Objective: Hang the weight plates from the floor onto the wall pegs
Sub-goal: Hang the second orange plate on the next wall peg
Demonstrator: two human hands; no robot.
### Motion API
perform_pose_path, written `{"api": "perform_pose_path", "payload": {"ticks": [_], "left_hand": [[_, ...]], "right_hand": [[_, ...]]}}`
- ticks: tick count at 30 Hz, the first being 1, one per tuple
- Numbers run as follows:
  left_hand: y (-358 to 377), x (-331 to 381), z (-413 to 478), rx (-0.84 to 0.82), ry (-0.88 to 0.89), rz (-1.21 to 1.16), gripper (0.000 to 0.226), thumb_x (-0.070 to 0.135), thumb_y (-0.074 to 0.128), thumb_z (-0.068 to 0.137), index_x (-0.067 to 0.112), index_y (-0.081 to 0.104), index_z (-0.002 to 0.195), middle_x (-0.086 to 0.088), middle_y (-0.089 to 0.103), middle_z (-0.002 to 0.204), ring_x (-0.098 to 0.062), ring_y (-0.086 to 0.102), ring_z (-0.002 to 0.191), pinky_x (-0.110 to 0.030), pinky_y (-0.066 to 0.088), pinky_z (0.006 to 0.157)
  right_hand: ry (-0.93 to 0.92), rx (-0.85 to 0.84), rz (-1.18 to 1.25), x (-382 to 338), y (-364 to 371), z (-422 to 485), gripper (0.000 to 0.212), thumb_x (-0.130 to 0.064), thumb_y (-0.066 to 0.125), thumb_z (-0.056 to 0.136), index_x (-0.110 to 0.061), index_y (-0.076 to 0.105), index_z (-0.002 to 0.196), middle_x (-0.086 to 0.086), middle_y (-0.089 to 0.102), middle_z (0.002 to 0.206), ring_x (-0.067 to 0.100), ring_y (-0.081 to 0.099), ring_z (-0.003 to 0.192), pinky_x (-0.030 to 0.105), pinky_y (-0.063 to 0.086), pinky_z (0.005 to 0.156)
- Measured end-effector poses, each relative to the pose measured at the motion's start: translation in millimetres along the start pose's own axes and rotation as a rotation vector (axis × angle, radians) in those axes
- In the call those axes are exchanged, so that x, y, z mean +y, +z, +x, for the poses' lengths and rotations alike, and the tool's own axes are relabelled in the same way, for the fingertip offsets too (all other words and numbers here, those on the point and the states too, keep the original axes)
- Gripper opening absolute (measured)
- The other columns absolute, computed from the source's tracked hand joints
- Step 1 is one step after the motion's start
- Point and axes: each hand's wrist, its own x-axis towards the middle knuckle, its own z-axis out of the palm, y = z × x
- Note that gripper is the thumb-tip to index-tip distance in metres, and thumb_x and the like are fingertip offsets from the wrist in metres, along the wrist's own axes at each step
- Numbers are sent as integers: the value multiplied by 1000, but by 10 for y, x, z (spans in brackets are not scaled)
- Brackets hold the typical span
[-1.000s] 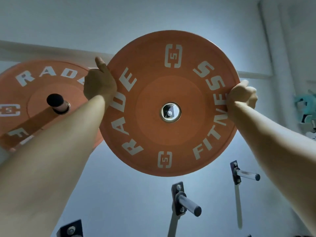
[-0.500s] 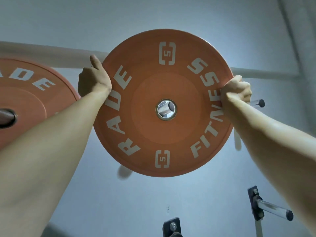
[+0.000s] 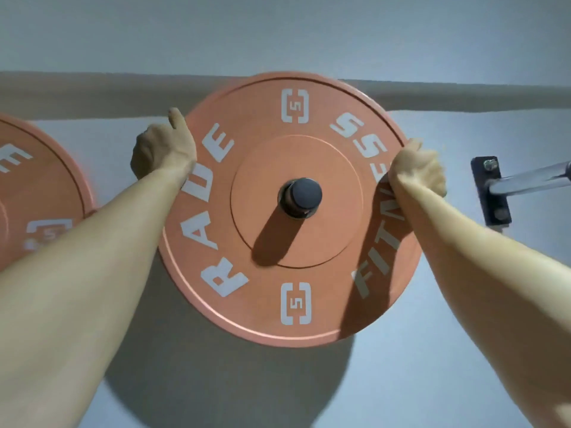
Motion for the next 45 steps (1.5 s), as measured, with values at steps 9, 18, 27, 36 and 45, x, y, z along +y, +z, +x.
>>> {"api": "perform_pose_path", "payload": {"ticks": [9,18,27,36,45], "left_hand": [[670,-284,156,189,521,196,70,60,43,91,16,37,145,-16,41,144,-36,40,128,-50,32,104],[667,-197,129,190,507,298,72,60,38,93,18,34,151,-14,46,146,-35,41,131,-50,31,105],[561,-404,-158,49,394,182,73,58,43,95,13,28,151,-16,42,147,-40,47,126,-50,41,95],[558,-912,-778,-34,98,-31,91,65,53,89,16,15,156,-16,31,156,-36,34,141,-51,33,109],[447,-1113,-1135,-100,-58,-147,90,73,60,82,16,23,141,-15,51,140,-38,46,126,-50,41,96]], "right_hand": [[-574,35,-194,253,906,226,58,-59,37,93,-32,39,145,8,39,145,32,36,131,48,26,108],[-558,-1,-142,345,1095,383,60,-58,37,92,-27,46,142,10,45,141,34,40,127,49,30,103],[-577,33,-324,683,786,138,59,-59,22,102,-31,23,154,15,40,144,39,39,125,51,35,97],[-472,-95,-377,1151,565,-462,73,-65,26,99,-29,5,159,21,28,150,42,35,126,54,34,101],[-320,-214,-332,1200,599,-1106,86,-76,15,92,-24,7,160,20,3,161,39,11,144,56,20,113]]}}
